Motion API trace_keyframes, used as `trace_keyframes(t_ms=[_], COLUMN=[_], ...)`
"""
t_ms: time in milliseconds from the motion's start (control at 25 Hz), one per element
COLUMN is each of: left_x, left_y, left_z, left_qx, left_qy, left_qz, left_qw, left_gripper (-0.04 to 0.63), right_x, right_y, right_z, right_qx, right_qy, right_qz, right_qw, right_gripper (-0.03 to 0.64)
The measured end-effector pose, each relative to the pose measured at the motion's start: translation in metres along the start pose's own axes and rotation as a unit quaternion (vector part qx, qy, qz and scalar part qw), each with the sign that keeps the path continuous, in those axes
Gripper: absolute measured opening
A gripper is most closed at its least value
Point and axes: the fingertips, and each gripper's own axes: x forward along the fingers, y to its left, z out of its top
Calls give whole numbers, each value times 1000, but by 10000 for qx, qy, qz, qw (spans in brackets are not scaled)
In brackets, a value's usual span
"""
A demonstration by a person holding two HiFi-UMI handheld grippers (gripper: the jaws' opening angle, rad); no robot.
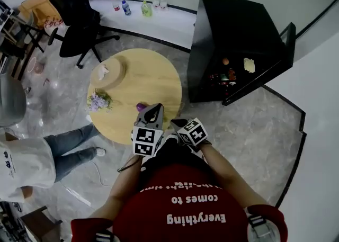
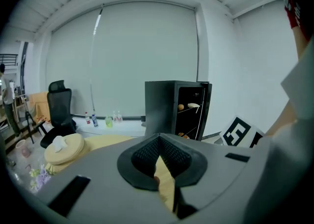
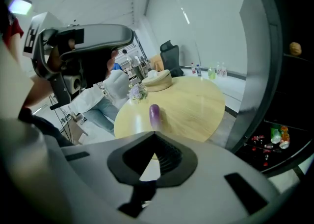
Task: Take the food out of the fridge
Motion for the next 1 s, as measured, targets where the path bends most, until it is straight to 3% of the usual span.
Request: trace_keyframes(t_ms=[400, 720, 1000], left_x=[45, 73, 81], left_y=[-66, -125, -164], left_z=[27, 43, 55], left_qx=[470, 710, 802], left_qy=[-73, -157, -185], left_qz=[-1029, -1798, -2322], left_qw=[9936, 9810, 9692], left_gripper=[2, 2, 2], right_x=[-61, -124, -159], right_y=[-40, -75, -94], right_z=[-7, -8, -21], right_qx=[551, 1001, 1346], right_qy=[-731, -1531, -1833], right_qz=[-789, -1565, -2050], right_qw=[9927, 9706, 9520], right_gripper=[11, 11, 11])
